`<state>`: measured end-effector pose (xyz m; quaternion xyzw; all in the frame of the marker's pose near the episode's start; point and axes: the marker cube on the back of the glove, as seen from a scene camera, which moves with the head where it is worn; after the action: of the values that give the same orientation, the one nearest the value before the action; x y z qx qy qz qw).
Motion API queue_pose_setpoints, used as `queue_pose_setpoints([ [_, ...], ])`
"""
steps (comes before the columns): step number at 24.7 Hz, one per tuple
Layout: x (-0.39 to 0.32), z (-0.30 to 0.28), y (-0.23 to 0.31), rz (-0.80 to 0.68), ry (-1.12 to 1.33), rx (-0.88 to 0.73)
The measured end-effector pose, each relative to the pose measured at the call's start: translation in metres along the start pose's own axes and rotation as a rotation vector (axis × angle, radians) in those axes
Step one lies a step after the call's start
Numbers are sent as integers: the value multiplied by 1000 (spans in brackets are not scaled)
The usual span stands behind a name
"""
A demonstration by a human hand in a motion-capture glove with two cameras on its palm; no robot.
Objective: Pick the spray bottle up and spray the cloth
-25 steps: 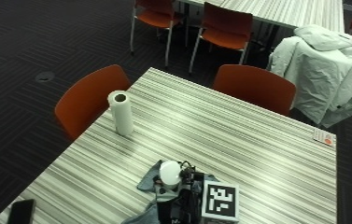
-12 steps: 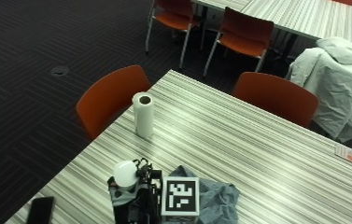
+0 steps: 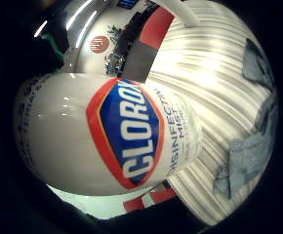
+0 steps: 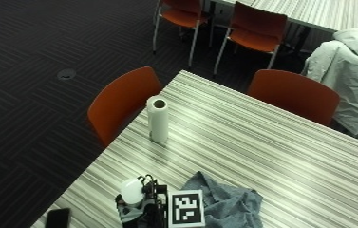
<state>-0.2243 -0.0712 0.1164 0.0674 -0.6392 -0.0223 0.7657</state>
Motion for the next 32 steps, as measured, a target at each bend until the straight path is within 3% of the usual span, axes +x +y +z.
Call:
queue_pose_setpoints([
  [19, 53, -17, 27, 82, 129, -43],
  [29, 59, -22, 30, 33, 177, -69],
  [32, 49, -19, 26, -100, 125, -83],
])
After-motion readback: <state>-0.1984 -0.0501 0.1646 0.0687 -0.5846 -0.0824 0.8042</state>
